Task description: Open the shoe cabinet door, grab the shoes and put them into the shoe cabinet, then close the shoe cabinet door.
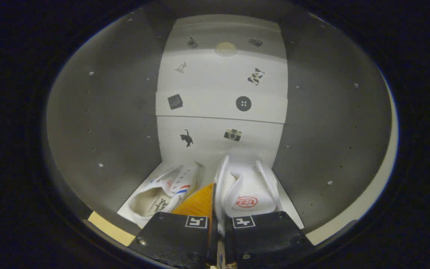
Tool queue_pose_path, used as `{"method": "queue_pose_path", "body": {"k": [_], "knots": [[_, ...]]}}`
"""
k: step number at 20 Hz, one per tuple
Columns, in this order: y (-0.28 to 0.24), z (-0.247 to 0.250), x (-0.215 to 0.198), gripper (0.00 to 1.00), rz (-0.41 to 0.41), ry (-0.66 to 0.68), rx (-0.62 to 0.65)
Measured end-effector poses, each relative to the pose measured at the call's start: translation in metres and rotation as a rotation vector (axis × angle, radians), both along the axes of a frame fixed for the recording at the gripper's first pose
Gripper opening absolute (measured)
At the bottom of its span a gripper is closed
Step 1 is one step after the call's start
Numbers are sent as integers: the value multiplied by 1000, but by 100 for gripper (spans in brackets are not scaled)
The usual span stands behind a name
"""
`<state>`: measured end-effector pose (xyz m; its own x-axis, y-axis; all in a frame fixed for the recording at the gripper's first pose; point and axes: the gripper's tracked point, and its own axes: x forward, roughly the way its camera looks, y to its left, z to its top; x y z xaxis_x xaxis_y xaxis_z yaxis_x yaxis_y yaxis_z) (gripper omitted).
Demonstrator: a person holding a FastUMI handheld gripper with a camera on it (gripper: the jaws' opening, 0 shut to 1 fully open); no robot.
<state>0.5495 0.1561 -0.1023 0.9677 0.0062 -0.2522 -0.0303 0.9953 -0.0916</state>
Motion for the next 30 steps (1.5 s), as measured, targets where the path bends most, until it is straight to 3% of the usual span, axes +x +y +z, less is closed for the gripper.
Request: {"method": "queue_pose_path", "body": {"k": [8, 15, 21, 23, 26, 30], "knots": [[1, -21, 51, 11, -20, 101, 13], [1, -49, 63, 11, -45, 244, 83], [-1, -52, 62, 14, -84, 269, 73], [-1, -52, 56, 18, -83, 264, 114], [9, -50, 40, 39, -45, 261, 125], [7, -29, 6, 64, -78, 183, 82]]}}
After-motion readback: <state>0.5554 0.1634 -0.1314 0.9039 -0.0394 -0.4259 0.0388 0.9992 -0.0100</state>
